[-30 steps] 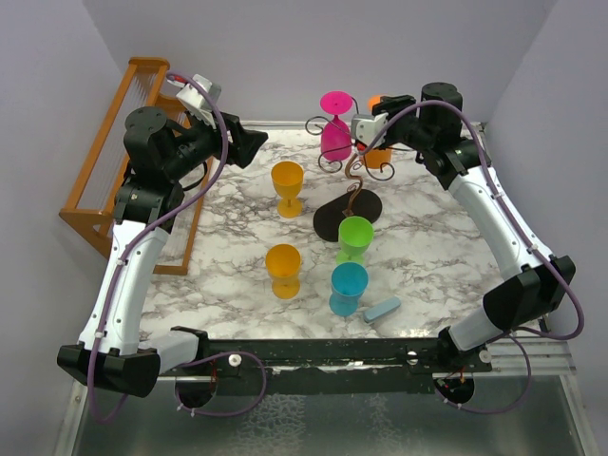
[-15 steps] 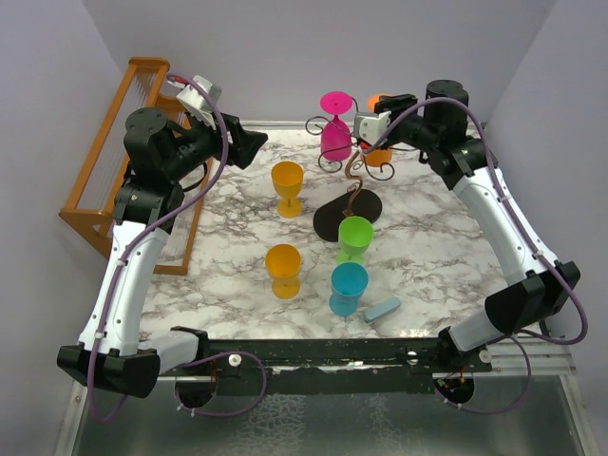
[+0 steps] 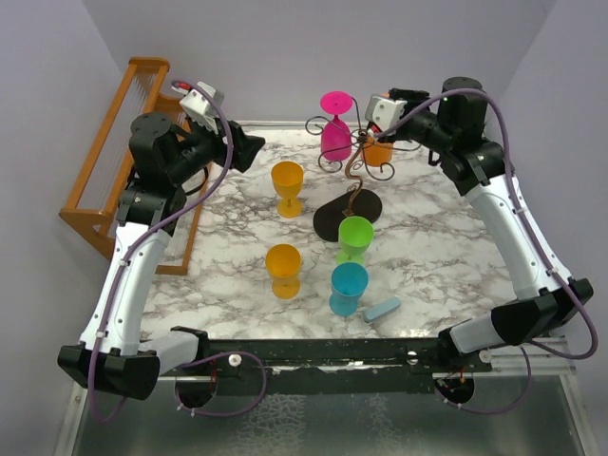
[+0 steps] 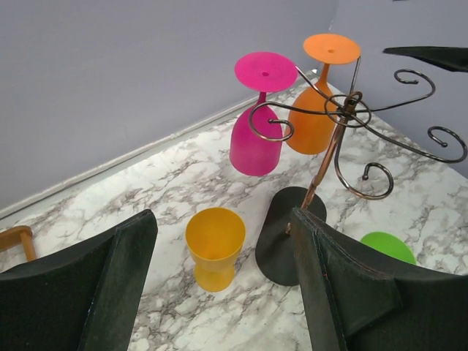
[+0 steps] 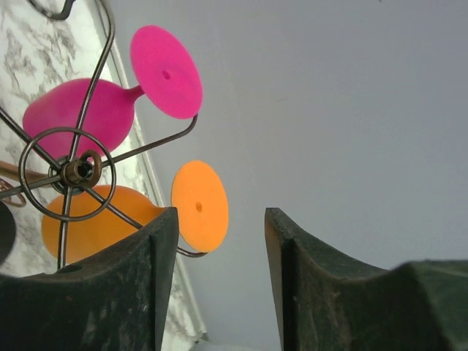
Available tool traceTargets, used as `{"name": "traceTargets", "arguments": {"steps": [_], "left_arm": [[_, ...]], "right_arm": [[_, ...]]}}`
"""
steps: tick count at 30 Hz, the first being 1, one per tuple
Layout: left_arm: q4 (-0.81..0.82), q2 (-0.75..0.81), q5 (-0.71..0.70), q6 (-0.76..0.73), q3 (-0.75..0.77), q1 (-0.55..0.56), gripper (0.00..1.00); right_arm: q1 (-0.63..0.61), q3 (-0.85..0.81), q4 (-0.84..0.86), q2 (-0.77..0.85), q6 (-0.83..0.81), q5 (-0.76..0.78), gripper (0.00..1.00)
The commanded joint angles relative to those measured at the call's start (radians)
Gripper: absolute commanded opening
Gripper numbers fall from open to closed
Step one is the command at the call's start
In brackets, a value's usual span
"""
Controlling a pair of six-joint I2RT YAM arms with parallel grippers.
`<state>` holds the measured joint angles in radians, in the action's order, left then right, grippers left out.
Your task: Place the wine glass upside down on the wine glass rack
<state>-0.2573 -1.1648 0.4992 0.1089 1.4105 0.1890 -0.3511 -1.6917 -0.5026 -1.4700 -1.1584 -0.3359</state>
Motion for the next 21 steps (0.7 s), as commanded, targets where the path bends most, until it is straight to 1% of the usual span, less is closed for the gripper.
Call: {"name": "traceTargets", "arguments": {"steps": [1, 3, 5, 8, 9, 11, 12, 17, 21], "left_arm": [[0.015, 0.002, -0.058, -0.030, -0.016, -0.005, 0.76], [0.026, -0.007, -0.066, -0.025, -0.031, -0.005, 0.79], [0.037, -0.021, -0.084, -0.012, -0.048, -0.005, 0.84], [0.053, -0.051, -0.094, 0.006, -0.052, -0.005, 0.88], [0.062, -0.063, -0.092, 0.012, -0.051, -0.005, 0.88], [0.083, -0.087, -0.090, 0.026, -0.080, -0.004, 0.89], [0.092, -0.100, -0.092, 0.028, -0.083, -0.004, 0.90], [0.098, -0.189, -0.109, 0.003, -0.070, 0.001, 0.92], [0.093, -0.267, -0.143, -0.031, -0.061, 0.016, 0.91]], "right_arm": [[0.005, -0.013, 0.079, 0.088, 0.282, 0.088, 0.58], [0.005, -0.001, 0.088, 0.125, 0.360, 0.103, 0.63], [0.004, 0.018, 0.088, 0.166, 0.418, 0.117, 0.68], [0.005, 0.056, 0.085, 0.224, 0.478, 0.164, 0.77], [0.005, 0.076, 0.084, 0.244, 0.491, 0.185, 0.83], [0.005, 0.121, 0.079, 0.280, 0.511, 0.216, 0.96], [0.005, 0.152, 0.074, 0.298, 0.520, 0.230, 1.00], [0.004, 0.228, 0.079, 0.384, 0.613, 0.278, 1.00], [0.012, 0.213, 0.006, 0.414, 0.633, 0.228, 1.00]]}}
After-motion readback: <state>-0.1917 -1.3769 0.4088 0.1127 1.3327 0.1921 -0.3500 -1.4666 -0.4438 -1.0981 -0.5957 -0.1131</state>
